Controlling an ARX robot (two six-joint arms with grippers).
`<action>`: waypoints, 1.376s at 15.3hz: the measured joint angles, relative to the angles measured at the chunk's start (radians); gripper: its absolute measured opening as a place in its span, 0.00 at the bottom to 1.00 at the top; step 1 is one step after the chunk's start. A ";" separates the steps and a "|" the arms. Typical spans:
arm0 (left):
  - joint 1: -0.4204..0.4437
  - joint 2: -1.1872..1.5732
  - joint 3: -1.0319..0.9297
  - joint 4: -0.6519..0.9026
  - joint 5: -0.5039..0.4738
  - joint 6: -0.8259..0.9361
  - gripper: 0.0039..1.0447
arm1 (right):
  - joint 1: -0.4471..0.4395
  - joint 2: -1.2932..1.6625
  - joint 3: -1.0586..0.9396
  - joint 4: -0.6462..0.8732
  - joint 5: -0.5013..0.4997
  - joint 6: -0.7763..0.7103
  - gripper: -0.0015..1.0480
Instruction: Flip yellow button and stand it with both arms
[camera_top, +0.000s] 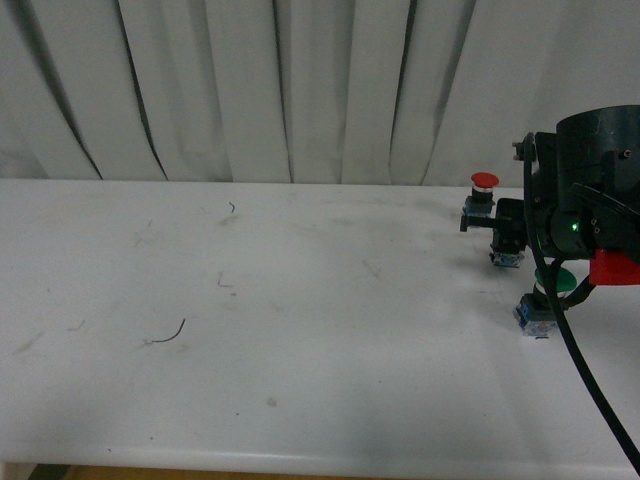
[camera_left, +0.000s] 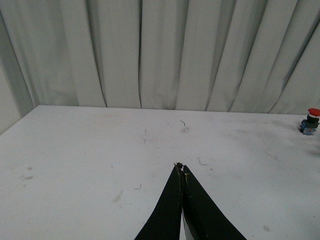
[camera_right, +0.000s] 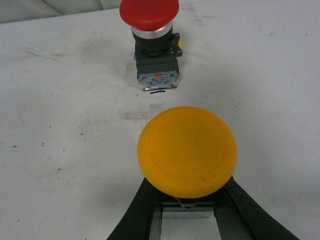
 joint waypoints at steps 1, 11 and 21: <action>0.000 0.000 0.000 0.000 0.000 0.000 0.01 | 0.000 0.005 0.001 0.000 -0.001 0.000 0.23; 0.000 0.000 0.000 0.000 0.000 0.000 0.01 | 0.005 0.006 0.002 0.012 -0.027 -0.035 0.23; 0.000 0.000 0.000 0.000 0.000 0.000 0.01 | -0.011 -0.029 -0.028 0.048 -0.060 -0.045 0.94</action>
